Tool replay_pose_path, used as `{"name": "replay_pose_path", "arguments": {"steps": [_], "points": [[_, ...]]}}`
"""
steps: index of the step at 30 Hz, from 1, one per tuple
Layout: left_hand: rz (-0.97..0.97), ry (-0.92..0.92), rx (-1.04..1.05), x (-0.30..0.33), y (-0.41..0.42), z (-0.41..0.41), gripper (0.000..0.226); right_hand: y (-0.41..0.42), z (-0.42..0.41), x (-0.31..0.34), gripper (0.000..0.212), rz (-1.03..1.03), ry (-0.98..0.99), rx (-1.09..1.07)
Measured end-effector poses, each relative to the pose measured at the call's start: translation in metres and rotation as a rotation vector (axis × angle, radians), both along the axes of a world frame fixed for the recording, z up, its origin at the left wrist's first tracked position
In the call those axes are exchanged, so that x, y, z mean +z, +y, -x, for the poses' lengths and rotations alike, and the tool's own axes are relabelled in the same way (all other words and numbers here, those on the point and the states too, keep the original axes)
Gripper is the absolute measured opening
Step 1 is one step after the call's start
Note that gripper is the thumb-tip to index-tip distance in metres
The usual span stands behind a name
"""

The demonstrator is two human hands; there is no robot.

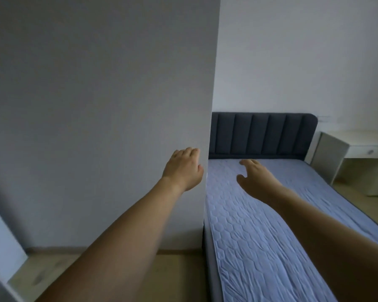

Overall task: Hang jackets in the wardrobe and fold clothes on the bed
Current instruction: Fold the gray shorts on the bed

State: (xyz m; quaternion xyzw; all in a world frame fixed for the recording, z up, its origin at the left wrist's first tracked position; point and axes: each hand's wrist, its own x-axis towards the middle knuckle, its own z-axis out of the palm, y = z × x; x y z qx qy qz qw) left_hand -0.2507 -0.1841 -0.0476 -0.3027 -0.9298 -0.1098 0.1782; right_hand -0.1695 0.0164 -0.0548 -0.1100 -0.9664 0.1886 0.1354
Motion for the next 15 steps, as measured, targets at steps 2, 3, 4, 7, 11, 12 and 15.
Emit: {"name": "replay_pose_path", "arguments": {"steps": [2, 3, 4, 7, 11, 12, 15], "points": [[-0.014, -0.038, 0.012, -0.008, 0.036, -0.008, 0.05, 0.039, -0.008, -0.004, 0.056, 0.009, -0.034, -0.007], [-0.018, -0.043, 0.02, -0.011, 0.055, -0.01, 0.049, 0.058, -0.01, -0.006, 0.056, 0.011, -0.045, -0.01], [-0.021, -0.051, 0.03, -0.014, 0.076, -0.01, 0.048, 0.075, -0.011, -0.009, 0.056, 0.015, -0.051, -0.015], [-0.027, -0.097, 0.019, -0.025, 0.148, -0.008, 0.044, 0.126, -0.018, -0.026, 0.055, 0.052, -0.062, -0.055], [-0.013, -0.156, -0.073, -0.049, 0.261, -0.025, 0.047, 0.218, -0.042, -0.046, 0.055, 0.057, -0.087, -0.118], [0.004, -0.17, -0.094, -0.054, 0.289, -0.032, 0.048, 0.247, -0.051, -0.048, 0.056, 0.061, -0.096, -0.133], [0.034, -0.154, -0.114, -0.062, 0.37, -0.048, 0.05, 0.342, -0.076, -0.054, 0.057, 0.074, -0.131, -0.184]]}}
